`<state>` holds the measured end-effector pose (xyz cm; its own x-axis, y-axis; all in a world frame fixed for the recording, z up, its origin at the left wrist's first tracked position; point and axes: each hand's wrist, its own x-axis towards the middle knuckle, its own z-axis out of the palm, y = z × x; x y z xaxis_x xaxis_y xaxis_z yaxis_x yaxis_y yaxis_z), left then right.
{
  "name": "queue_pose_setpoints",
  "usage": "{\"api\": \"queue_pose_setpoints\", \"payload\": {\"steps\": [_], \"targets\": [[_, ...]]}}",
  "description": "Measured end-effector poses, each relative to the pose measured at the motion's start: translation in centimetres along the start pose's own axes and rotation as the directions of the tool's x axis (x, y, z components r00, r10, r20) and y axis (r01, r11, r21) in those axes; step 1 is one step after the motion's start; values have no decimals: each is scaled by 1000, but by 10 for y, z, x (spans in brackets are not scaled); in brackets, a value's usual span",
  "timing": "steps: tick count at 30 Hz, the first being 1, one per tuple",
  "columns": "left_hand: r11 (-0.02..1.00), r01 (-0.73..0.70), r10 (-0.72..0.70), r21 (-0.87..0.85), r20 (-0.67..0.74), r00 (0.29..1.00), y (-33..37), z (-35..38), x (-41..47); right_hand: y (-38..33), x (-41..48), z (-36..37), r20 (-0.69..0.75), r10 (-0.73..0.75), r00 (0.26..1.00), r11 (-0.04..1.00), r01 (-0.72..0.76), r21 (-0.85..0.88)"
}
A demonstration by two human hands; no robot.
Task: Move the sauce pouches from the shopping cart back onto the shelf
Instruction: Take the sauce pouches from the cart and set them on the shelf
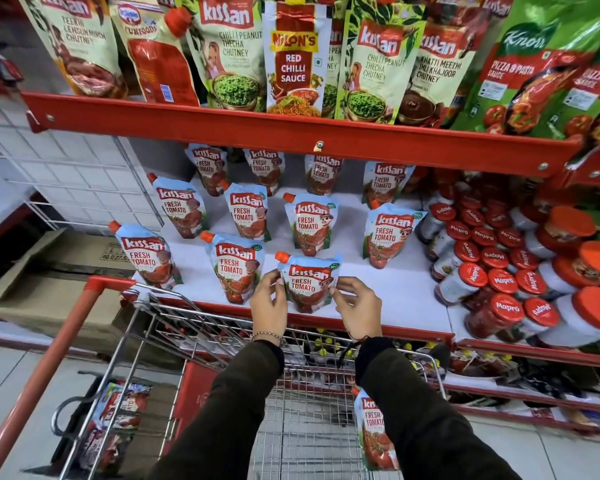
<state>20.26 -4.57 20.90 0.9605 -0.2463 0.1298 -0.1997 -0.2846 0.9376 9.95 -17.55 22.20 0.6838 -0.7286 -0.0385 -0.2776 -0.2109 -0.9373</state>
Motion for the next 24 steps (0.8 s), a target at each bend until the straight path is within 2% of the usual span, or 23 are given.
{"api": "queue_pose_setpoints", "payload": {"steps": [7, 11, 14, 18, 24], "targets": [[996, -7, 1, -87, -74, 997, 1, -8, -19, 6, -15, -11, -43, 15, 999, 999, -16, -35], [998, -26, 21, -50, -100, 995, -10, -5, -54, 20, -40, -21, -105, 42, 994, 998, -46, -32], [1000, 30, -30, 3, -12, 999, -28, 7, -85, 45, -64, -28, -153, 95, 984, 995, -99, -19], [990, 103, -116, 95, 143, 983, -60, 28, -131, 93, -97, -44, -140, 186, 973, 976, -199, -88], [925, 276, -358, 261, 357, 863, -120, 62, -195, 215, -129, -62, -131, 446, 885, 867, -464, -182]]}}
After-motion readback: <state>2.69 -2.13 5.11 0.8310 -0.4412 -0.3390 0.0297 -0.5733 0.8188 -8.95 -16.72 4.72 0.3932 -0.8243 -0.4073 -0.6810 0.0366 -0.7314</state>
